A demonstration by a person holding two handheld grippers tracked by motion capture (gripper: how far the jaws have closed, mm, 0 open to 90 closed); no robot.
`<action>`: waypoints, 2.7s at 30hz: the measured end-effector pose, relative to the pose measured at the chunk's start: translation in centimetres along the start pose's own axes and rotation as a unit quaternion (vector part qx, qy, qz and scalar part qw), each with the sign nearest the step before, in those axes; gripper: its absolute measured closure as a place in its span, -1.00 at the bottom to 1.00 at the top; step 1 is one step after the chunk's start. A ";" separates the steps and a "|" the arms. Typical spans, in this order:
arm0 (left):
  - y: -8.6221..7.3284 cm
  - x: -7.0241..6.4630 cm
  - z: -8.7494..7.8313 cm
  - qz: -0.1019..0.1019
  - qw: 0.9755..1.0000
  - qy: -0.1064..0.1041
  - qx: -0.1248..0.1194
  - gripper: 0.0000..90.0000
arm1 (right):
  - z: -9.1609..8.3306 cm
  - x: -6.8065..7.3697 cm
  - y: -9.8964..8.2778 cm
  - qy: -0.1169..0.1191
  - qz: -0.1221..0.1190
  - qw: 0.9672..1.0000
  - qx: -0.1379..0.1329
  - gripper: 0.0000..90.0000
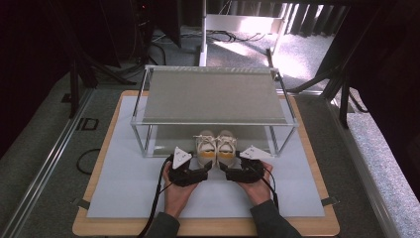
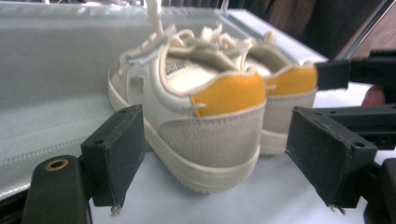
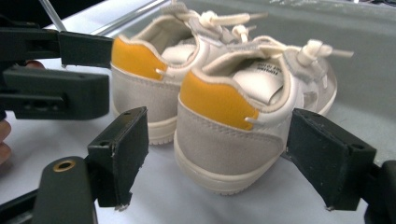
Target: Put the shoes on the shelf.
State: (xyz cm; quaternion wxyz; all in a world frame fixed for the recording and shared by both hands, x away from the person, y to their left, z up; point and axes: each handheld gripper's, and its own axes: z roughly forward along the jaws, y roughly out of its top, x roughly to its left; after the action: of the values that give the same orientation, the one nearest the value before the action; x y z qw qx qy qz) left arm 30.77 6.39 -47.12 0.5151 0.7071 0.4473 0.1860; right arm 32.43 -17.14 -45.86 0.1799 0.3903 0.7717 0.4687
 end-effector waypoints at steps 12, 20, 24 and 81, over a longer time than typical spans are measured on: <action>0.0 0.0 1.3 0.002 1.000 -0.003 0.025 -0.54 | 0.8 -0.5 -0.4 -0.001 0.019 1.000 0.005 -0.48; 0.3 0.2 1.6 -0.012 0.999 0.000 0.029 -0.39 | 0.8 -0.9 -0.3 -0.001 0.027 1.000 0.006 -0.35; 0.4 0.1 1.6 -0.013 0.999 0.003 0.032 -0.38 | 0.9 -0.9 -0.3 -0.002 0.029 1.000 0.006 -0.34; 3.4 2.3 5.9 -0.032 0.999 0.033 0.022 -0.33 | 4.9 -3.8 2.5 -0.029 0.028 0.999 -0.003 -0.28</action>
State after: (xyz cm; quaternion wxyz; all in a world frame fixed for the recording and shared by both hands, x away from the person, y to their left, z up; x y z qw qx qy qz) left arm 37.75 4.76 -46.85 0.4898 0.6971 0.4907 0.1828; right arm 39.09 -16.59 -46.42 0.1898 0.4248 0.7533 0.4648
